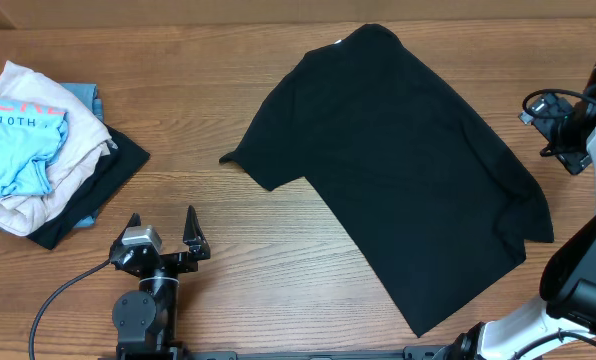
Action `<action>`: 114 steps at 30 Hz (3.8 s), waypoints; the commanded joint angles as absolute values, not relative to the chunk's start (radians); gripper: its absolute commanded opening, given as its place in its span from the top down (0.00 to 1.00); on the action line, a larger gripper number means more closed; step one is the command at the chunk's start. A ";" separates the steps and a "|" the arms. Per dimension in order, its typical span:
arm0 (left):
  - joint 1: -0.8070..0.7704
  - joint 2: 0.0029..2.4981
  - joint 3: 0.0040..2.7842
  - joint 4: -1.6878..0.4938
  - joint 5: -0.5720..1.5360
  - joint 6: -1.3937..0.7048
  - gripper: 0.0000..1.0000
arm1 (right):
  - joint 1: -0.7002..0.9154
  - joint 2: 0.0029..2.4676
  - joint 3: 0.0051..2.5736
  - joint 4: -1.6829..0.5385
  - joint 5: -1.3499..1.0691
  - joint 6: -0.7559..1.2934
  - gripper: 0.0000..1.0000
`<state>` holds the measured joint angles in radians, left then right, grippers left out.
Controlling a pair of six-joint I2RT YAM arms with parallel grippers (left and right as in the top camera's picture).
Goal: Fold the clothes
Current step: 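Lift the black t-shirt with the right gripper and fling it flat onto the table center, then grasp the t-shirt's left shoulder with the left gripper and pull it left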
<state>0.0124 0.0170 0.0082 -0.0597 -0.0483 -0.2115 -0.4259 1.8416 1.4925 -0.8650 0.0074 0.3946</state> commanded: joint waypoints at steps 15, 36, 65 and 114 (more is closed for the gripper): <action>0.006 0.562 0.696 -0.350 0.232 -0.058 0.00 | -0.427 1.826 1.495 -0.863 0.010 0.389 0.00; -0.269 1.805 1.254 -0.596 0.378 -0.143 0.96 | -0.427 1.826 1.495 -0.863 0.010 0.389 0.00; -0.434 2.016 1.253 -0.560 0.044 -0.592 0.96 | -0.427 1.826 1.495 -0.862 0.010 0.389 0.00; -0.310 2.224 1.396 -0.133 -0.114 -0.107 0.96 | -0.427 1.826 1.495 -0.862 0.010 0.389 0.00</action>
<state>-0.3416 2.1826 1.3937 -0.1074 -0.0383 -0.1295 -0.4248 1.8412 1.4921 -0.8646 0.0071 0.3916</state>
